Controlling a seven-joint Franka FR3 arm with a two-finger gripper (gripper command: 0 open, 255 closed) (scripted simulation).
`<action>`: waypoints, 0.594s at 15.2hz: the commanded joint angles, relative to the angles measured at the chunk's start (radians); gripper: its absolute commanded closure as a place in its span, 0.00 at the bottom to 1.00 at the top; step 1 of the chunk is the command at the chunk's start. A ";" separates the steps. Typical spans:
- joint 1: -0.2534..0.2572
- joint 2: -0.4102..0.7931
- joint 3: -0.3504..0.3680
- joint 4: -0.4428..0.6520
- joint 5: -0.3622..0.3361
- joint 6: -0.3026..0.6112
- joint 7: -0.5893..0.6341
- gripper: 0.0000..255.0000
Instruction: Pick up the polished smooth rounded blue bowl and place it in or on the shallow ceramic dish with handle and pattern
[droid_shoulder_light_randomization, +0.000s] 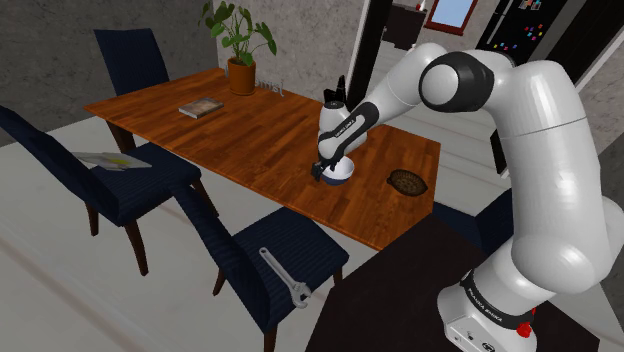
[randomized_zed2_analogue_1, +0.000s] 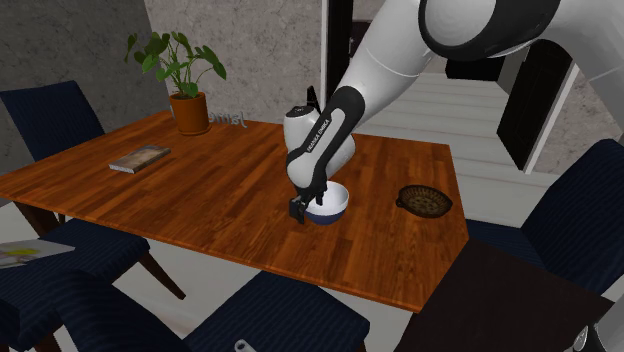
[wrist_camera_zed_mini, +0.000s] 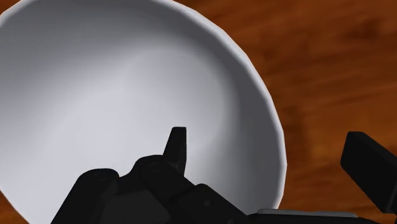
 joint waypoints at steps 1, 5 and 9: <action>0.000 0.000 0.000 0.000 0.000 0.000 0.000 0.00; 0.000 0.000 0.000 0.000 0.000 0.000 0.000 1.00; 0.000 0.000 0.000 0.000 0.000 0.000 0.000 1.00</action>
